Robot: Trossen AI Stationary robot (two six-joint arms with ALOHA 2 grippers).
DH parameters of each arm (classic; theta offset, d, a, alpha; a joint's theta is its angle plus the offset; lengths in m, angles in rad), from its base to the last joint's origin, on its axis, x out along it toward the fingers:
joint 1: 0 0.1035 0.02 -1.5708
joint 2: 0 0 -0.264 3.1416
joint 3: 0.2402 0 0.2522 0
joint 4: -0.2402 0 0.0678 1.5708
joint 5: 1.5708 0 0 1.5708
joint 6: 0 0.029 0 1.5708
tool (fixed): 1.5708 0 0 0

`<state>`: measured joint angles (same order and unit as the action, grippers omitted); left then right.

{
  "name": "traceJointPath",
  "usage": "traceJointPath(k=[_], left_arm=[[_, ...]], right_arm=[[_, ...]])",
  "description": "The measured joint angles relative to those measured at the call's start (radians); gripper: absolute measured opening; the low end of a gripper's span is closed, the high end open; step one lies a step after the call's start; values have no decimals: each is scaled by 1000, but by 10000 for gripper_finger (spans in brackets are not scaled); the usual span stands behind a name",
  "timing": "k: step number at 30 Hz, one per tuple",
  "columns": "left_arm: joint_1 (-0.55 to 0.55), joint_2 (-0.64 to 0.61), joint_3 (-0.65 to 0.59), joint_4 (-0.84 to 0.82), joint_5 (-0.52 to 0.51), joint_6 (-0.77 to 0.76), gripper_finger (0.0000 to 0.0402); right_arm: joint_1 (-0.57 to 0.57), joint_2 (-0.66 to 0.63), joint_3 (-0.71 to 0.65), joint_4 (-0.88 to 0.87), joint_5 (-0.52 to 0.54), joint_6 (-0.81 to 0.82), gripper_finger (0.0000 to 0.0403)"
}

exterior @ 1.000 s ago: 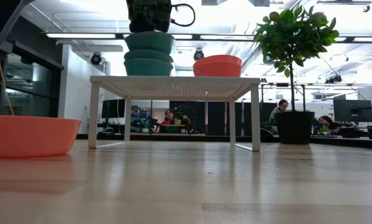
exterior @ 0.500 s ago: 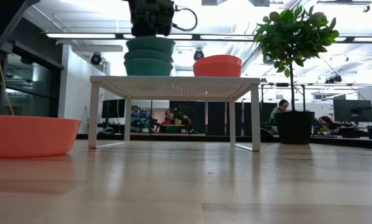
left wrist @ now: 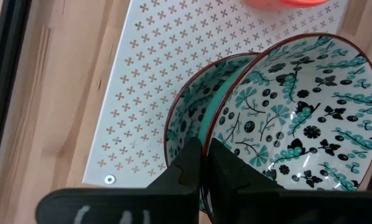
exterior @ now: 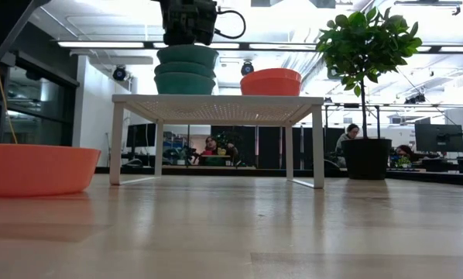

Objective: Pick & Place Mini bowls
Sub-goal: Stack the green and white patterned bowl on top of the green and white patterned bowl on the shelf

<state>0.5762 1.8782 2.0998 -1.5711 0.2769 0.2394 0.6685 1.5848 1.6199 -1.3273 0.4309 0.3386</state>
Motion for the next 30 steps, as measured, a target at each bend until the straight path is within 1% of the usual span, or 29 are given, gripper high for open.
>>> traceJointPath(k=[11, 30], left_arm=[[0, 0, 0, 0, 0, -8, 2], [0, 0, 0, 0, -2, -13, 2]], right_arm=[[0, 0, 0, 0, -18, 19, 130], [0, 0, 0, 0, -14, 12, 130]])
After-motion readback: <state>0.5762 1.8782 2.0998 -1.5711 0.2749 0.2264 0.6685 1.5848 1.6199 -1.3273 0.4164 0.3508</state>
